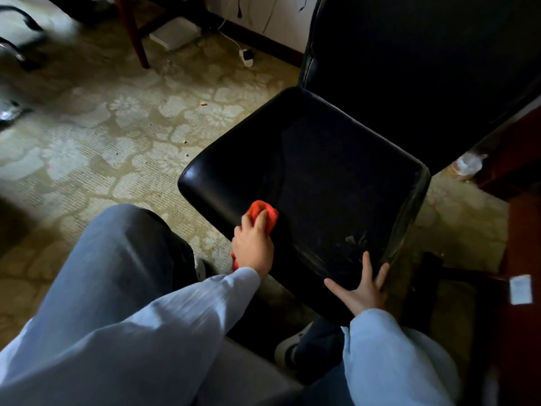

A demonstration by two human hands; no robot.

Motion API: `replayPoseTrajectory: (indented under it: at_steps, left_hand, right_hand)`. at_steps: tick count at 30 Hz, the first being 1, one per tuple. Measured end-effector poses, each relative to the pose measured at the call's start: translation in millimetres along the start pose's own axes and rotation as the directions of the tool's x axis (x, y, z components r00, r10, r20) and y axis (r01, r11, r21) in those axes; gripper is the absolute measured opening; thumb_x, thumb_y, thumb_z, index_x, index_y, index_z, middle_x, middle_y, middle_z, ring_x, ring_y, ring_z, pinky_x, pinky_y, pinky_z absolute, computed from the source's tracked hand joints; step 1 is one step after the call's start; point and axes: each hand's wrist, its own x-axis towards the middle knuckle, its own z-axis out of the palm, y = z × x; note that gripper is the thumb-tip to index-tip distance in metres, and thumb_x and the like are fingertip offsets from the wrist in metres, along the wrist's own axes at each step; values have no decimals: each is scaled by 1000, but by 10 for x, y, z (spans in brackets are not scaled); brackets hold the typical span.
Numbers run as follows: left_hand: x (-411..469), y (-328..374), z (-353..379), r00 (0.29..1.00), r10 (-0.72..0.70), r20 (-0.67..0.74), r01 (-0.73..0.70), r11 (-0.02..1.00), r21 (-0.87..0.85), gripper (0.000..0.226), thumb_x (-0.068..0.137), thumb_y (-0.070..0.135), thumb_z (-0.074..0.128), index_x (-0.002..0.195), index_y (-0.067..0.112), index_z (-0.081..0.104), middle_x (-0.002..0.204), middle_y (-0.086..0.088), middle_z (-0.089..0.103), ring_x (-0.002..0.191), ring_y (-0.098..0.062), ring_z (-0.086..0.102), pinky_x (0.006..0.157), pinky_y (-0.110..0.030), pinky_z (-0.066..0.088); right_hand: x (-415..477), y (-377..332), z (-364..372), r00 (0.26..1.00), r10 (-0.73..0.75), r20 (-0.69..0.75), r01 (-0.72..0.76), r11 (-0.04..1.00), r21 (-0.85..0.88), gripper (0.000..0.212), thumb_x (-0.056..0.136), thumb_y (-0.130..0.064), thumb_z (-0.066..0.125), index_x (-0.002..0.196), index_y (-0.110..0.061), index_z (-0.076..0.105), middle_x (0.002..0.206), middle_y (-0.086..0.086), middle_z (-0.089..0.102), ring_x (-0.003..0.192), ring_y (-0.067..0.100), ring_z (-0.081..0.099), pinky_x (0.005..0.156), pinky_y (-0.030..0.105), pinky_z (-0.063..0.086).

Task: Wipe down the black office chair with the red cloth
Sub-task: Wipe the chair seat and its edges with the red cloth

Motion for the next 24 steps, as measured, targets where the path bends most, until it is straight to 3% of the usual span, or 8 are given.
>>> replayPoseTrajectory:
  at_steps: [3,6,10,12,16,17,20,24]
  left_hand:
    - [-197,34,70,993,105,61,-106,994,10,51,83,9,54,131,26,53,127,-13,51,91,-40,53,74,-44,47]
    - [-384,41,110,965,254,68,-259,964,65,47,69,14,53,114,24,65,105,-14,63,64,-35,58,52,-36,50]
    - [-596,32,134,903,402,152,-418,903,97,47,63,21,47,108,31,57,100,-7,65,57,-28,58,44,-30,48]
    - [-688,1,100,856,447,260,-482,872,86,45,69,25,42,113,32,51,104,-6,64,64,-29,60,50,-31,52]
    - [-563,-35,-129,728,485,484,-447,871,-201,45,86,29,46,130,31,52,120,-7,53,101,-31,58,89,-38,48]
    - [-466,-30,-213,732,497,466,-433,867,-246,41,89,29,46,129,30,54,114,-8,54,100,-29,59,89,-35,46]
    - [21,-28,-427,847,444,293,-397,894,-208,32,95,24,50,126,29,57,105,-10,53,94,-30,60,84,-32,45]
    - [906,-122,-558,947,307,90,-299,950,-89,29,94,28,51,121,32,60,107,-11,55,90,-34,61,80,-31,47]
  right_hand:
    - [-37,-31,93,1000,-6,6,6,1000,-7,110,66,-61,72,143,-49,-6,152,-3,-29,141,41,7,112,52,23]
    - [-118,-83,178,1000,-20,12,21,999,-41,108,67,-61,71,144,-49,-4,152,1,-29,141,41,10,113,51,22]
    - [-260,-143,293,996,-81,27,82,996,-24,93,80,-40,68,145,-47,3,153,5,-27,141,41,9,113,48,23]
    - [-310,-125,331,990,-141,29,141,990,-16,83,85,-28,65,144,-48,10,154,6,-23,142,39,8,113,49,23]
    - [-384,-97,346,976,-220,-1,219,972,85,66,89,-8,57,142,-36,31,157,7,-4,143,30,14,111,37,26]
    - [-389,-107,336,970,-241,-45,244,966,90,60,89,-5,54,141,-30,36,155,9,6,141,29,20,108,33,28]
    - [-347,-159,265,940,-289,-182,298,954,28,44,92,-7,49,134,-18,47,142,7,32,128,26,40,94,23,33]
    - [-237,-222,186,917,-288,-277,272,958,-94,44,94,-23,49,137,-22,43,144,4,36,127,25,39,101,37,37]
